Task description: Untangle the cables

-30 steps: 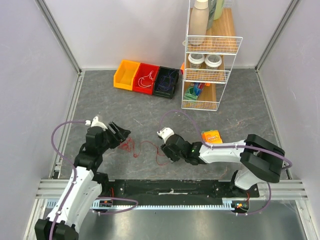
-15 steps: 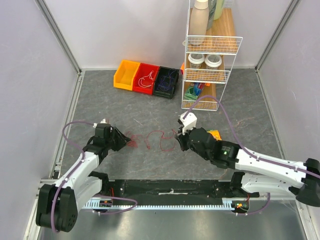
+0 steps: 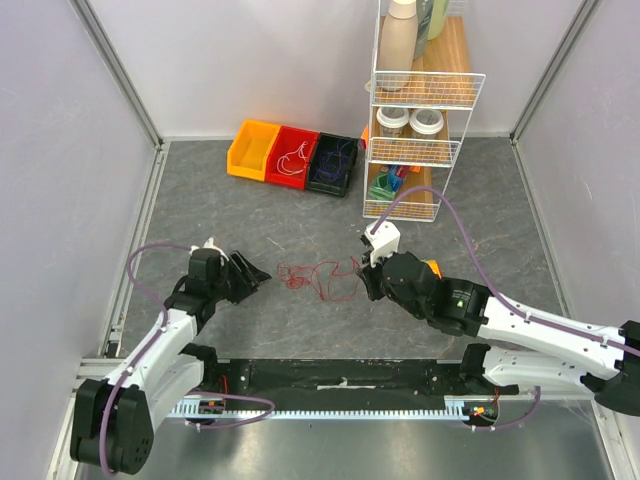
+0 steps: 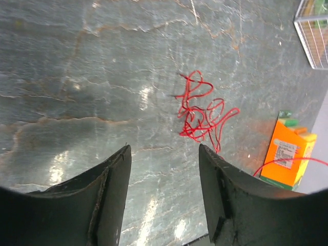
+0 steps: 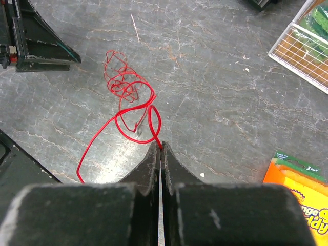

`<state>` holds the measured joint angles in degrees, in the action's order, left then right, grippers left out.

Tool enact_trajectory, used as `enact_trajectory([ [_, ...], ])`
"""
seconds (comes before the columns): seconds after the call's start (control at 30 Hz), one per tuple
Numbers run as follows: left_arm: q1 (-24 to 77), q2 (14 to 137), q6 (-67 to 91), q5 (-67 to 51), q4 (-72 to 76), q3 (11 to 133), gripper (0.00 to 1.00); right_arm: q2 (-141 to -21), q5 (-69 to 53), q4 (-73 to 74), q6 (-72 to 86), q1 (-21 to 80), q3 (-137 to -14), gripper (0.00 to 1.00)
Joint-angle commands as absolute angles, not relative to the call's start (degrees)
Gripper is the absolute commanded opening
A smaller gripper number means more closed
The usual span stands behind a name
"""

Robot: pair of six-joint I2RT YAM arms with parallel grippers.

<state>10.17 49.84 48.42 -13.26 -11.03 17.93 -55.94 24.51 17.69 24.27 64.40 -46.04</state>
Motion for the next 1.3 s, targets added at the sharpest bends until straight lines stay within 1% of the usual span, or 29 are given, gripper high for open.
enact_trajectory([
  [0.0, 11.9, 49.2, 47.2, -16.7, -10.6, 20.6, 0.60, -55.5, 25.1, 17.7, 24.7, 64.4, -49.0, 0.00],
  [0.07, 13.4, 52.0, 46.7, -18.3, -9.4, 21.9, 0.55, -55.2, 25.3, 17.8, 24.7, 64.5, -48.9, 0.00],
  [0.13, 16.2, 55.2, 47.4, -19.4, -8.5, 23.5, 0.55, -55.1, 25.4, 18.0, 24.7, 64.5, -49.0, 0.00],
  [0.27, 23.7, 59.4, 57.3, -18.5, -5.7, 24.1, 0.60, -55.0, 25.8, 18.1, 24.7, 64.5, -49.0, 0.00],
  [0.33, 25.1, 61.3, 64.6, -17.2, -6.1, 23.8, 0.60, -55.0, 25.8, 18.1, 24.7, 64.4, -49.1, 0.00],
  [0.43, 27.2, 63.5, 70.9, -16.0, -2.3, 22.7, 0.60, -54.8, 25.3, 18.2, 24.6, 64.5, -49.3, 0.00],
  [0.67, 29.4, 73.5, 73.9, -14.7, 4.6, 25.7, 0.60, -53.7, 25.7, 18.5, 24.5, 64.5, -48.6, 0.00],
  [0.7, 29.7, 75.4, 74.2, -15.1, 5.9, 26.3, 0.58, -53.7, 25.7, 18.6, 24.4, 64.5, -48.4, 0.00],
  [0.8, 29.8, 78.7, 74.8, -14.4, 7.6, 26.9, 0.47, -53.5, 25.9, 19.0, 24.3, 64.5, -48.3, 0.00],
  [0.93, 29.8, 77.0, 70.9, -8.9, 7.2, 26.1, 0.28, -52.5, 26.8, 19.9, 24.3, 64.5, -48.3, 0.00],
  [0.97, 29.8, 75.9, 69.7, -7.5, 6.6, 25.8, 0.19, -51.9, 27.2, 20.2, 24.3, 64.6, -48.3, 0.00],
  [1.0, 29.8, 74.7, 69.1, -6.0, 5.5, 25.7, 0.05, -51.7, 27.8, 20.4, 24.2, 64.6, -48.4, 0.00],
  [1.03, 29.7, 73.3, 68.3, -5.2, 4.4, 25.3, 0.02, -51.2, 29.7, 21.5, 24.2, 64.6, -48.9, 0.00],
  [1.13, 29.7, 65.3, 65.8, -3.6, 1.1, 23.7, 0.02, -50.0, 38.8, 26.9, 25.0, 64.7, -51.1, 0.00],
  [1.23, 29.6, 54.4, 62.5, -0.2, -9.3, 24.0, 0.02, -47.2, 49.2, 32.4, 25.6, 64.5, -53.7, 0.00],
  [1.27, 29.6, 49.7, 62.1, 3.3, -14.0, 24.6, 0.01, -46.0, 51.7, 34.0, 25.4, 64.5, -54.3, 0.00],
])
